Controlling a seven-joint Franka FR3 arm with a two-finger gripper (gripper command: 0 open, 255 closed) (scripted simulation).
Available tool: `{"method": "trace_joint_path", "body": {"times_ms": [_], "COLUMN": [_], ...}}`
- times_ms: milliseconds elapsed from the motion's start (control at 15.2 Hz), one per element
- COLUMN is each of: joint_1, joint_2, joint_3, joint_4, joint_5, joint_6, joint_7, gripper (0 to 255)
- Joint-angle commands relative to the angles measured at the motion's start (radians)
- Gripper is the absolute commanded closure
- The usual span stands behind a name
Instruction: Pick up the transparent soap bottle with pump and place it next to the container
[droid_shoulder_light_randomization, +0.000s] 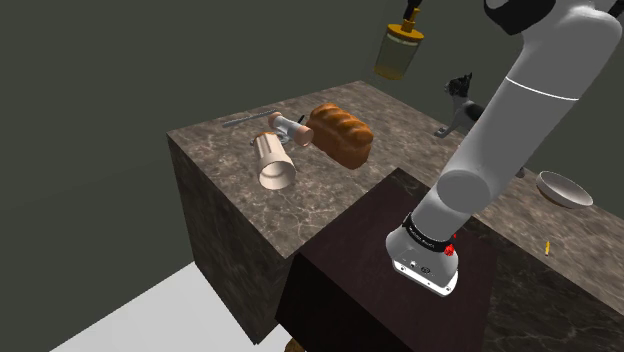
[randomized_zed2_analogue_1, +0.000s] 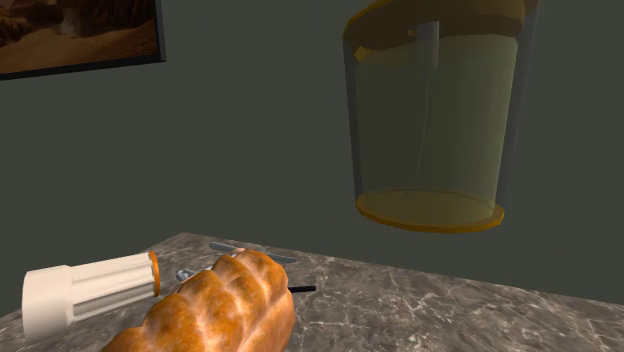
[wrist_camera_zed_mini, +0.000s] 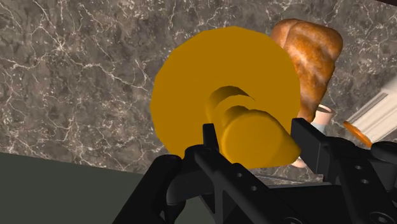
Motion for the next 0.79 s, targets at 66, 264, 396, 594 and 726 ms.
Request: {"method": "trace_joint_path", "body": {"times_ms": [66,264,396,594,726], "joint_1": [-0.014,0.064,0.095,0.12,0.13], "joint_2": [0.032,-0.12,-0.209,-0.325,-0.392], "joint_3": [-0.007,0.041,0.084,0.154,0.201], "joint_4": [0.072,-0.082,-0.167,-0.277,-0.34], "joint_5": [0.021,-0.072,-0.119,-0.167,-0.185], "joint_6": [-0.047,-0.011,0.001,0.008,0.008], "joint_7": [-0.012,0.091,0.159,0.255,0.315], "gripper": [255,255,255,255,255]}}
